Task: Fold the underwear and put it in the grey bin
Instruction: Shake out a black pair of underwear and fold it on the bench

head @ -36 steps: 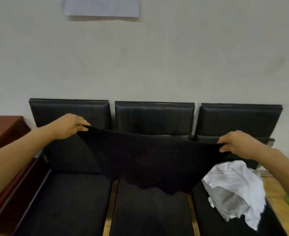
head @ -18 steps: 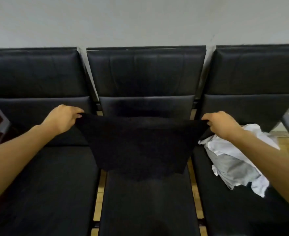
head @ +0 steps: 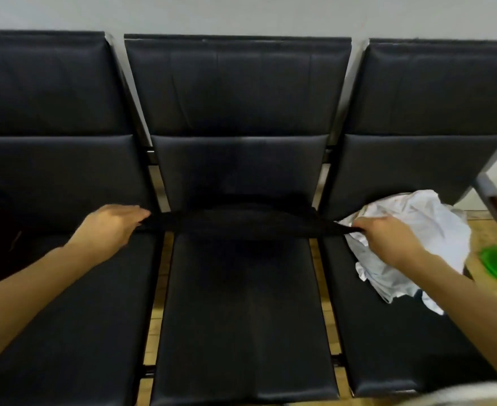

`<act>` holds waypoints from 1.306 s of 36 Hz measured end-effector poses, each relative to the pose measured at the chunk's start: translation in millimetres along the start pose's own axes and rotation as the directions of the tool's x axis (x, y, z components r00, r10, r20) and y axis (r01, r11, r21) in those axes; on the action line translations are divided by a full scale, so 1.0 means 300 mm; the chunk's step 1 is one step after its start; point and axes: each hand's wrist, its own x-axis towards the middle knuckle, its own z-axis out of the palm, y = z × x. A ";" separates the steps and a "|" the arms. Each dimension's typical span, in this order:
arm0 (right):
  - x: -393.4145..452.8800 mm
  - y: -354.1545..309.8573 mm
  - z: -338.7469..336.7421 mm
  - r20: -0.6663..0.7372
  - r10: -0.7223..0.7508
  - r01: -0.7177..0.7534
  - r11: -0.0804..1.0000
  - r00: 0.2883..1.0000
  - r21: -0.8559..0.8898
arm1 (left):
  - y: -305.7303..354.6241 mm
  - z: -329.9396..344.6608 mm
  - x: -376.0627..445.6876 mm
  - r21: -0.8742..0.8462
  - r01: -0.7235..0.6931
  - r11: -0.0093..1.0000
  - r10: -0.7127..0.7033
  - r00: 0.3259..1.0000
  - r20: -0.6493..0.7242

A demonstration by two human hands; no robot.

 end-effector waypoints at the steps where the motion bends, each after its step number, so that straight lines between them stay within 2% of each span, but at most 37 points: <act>1: -0.022 -0.003 0.050 0.035 0.012 -0.012 1.000 0.999 -0.004 | 0.009 0.045 -0.038 0.014 -0.013 1.000 0.013 1.000 -0.001; 5: -0.111 -0.049 0.348 0.205 0.019 -0.006 0.998 0.979 -0.061 | 0.077 0.297 -0.208 0.032 -0.013 0.999 0.012 1.000 0.018; 8: -0.180 -0.072 0.585 0.285 -0.007 0.021 0.999 0.959 -0.046 | 0.112 0.520 -0.356 0.032 -0.051 0.998 0.048 0.995 0.088; 12: -0.287 -0.090 0.883 0.441 -0.061 0.074 0.997 0.896 -0.013 | 0.209 0.778 -0.544 0.008 0.019 1.000 -0.020 0.984 0.178; 16: -0.383 -0.077 1.065 0.591 -0.127 0.151 0.989 0.796 0.009 | 0.325 0.885 -0.718 0.053 0.045 0.998 -0.060 0.947 0.317; 20: -0.429 -0.085 1.063 0.668 -0.177 0.164 0.983 0.723 0.083 | 0.379 0.855 -0.787 0.005 0.113 0.994 -0.101 0.865 0.492; 22: -0.416 -0.070 1.027 0.641 -0.191 0.138 0.981 0.743 0.133 | 0.402 0.797 -0.760 -0.037 0.195 0.980 -0.145 0.829 0.540; 24: -0.379 -0.051 0.973 0.576 -0.180 0.111 0.982 0.797 0.154 | 0.403 0.745 -0.707 -0.054 0.290 0.955 -0.208 0.791 0.575; 26: -0.329 -0.035 0.915 0.501 -0.167 0.094 0.981 0.849 0.168 | 0.377 0.708 -0.633 -0.115 0.403 0.908 -0.286 0.796 0.533; 30: -0.180 -0.005 0.830 0.338 -0.117 0.011 0.954 0.934 0.300 | 0.300 0.664 -0.453 -0.323 0.550 0.770 -0.366 0.796 0.482; 34: -0.021 -0.003 0.795 0.223 -0.051 -0.041 0.919 0.973 0.391 | 0.215 0.681 -0.285 -0.491 0.631 0.601 -0.394 0.768 0.505; 37: 0.114 -0.006 0.821 0.199 0.028 -0.116 0.888 0.980 0.445 | 0.144 0.746 -0.160 -0.554 0.689 0.466 -0.451 0.724 0.522; 41: 0.211 0.002 0.855 0.228 0.146 -0.235 0.869 0.963 0.435 | 0.087 0.812 -0.068 -0.592 0.717 0.367 -0.491 0.690 0.531; 47: 0.356 0.001 0.893 0.269 0.243 -0.345 0.821 0.932 0.454 | -0.004 0.913 0.067 -0.578 0.756 0.308 -0.488 0.647 0.586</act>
